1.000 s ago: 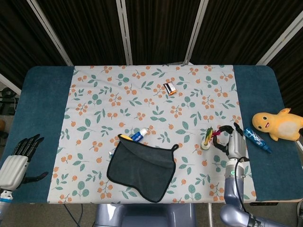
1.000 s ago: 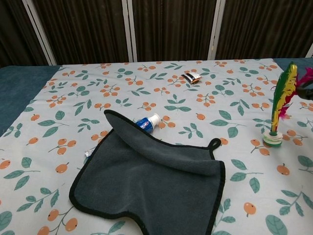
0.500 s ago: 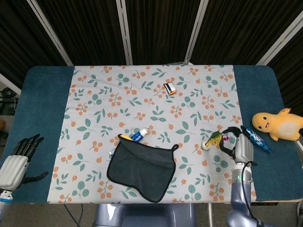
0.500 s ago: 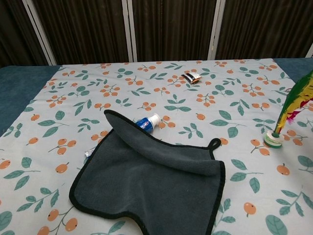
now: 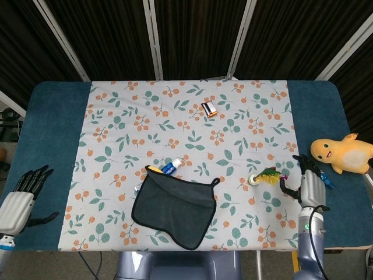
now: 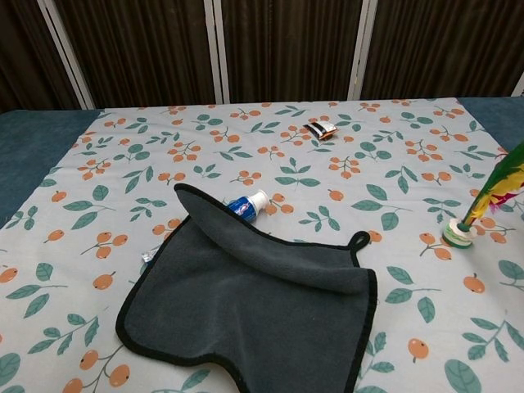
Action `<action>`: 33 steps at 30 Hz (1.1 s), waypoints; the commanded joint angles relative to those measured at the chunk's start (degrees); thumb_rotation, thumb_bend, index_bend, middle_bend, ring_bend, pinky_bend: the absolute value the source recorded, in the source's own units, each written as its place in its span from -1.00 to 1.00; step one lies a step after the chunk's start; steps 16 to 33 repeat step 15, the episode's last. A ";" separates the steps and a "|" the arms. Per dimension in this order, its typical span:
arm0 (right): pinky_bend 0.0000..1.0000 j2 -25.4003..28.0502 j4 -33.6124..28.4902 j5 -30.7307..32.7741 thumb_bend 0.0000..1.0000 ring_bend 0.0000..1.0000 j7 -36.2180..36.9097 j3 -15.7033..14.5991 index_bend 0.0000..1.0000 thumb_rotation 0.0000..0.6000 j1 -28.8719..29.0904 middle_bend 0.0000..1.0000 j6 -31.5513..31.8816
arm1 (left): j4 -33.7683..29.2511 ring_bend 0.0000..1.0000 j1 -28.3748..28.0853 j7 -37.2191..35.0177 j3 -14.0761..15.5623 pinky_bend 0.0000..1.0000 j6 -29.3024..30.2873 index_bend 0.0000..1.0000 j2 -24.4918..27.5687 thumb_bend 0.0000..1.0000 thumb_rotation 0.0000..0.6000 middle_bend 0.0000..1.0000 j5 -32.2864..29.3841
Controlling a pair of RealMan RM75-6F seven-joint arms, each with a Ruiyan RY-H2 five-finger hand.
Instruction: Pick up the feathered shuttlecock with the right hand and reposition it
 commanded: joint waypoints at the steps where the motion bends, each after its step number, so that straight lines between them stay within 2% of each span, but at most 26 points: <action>1: -1.00 4.50 -1.77 -2.12 -0.40 -1.00 0.46 -1.55 -0.67 1.00 -2.09 -0.89 -0.24 | -0.04 -1.00 0.02 0.03 0.04 -1.00 -0.02 -1.00 0.02 -0.64 0.99 -1.00 0.03; 6: -1.00 10.77 -3.63 -6.70 -0.40 -1.00 5.72 -3.17 -0.67 1.00 -5.80 -0.89 -0.44 | -0.16 -1.00 0.07 0.44 0.17 -1.00 0.00 -1.00 0.03 -0.64 1.00 -1.00 0.20; 9: -1.00 14.25 -3.61 -12.79 -0.45 -1.00 9.20 -5.62 -0.68 1.00 -8.05 -0.94 -0.94 | -0.18 -1.00 0.14 0.90 0.26 -1.00 0.16 -1.00 -0.01 -0.64 0.99 -1.00 0.45; 11: -1.00 16.50 -1.30 -20.55 -0.50 -1.00 11.01 -8.86 -0.71 1.00 -9.61 -0.98 -1.03 | -0.06 -1.00 0.21 1.33 0.27 -1.00 0.42 -1.00 -0.09 -0.64 0.99 -1.00 0.70; 15: -1.00 16.92 9.28 -38.49 -0.59 -1.00 10.07 -15.09 -0.82 1.00 -11.81 -1.00 3.23 | 0.58 -1.00 0.28 1.99 0.19 -1.00 0.99 -1.00 -0.31 -0.64 0.99 -1.00 1.22; 33: -1.00 16.92 9.28 -38.49 -0.59 -1.00 10.07 -15.09 -0.82 1.00 -11.81 -1.00 3.23 | 0.58 -1.00 0.28 1.99 0.19 -1.00 0.99 -1.00 -0.31 -0.64 0.99 -1.00 1.22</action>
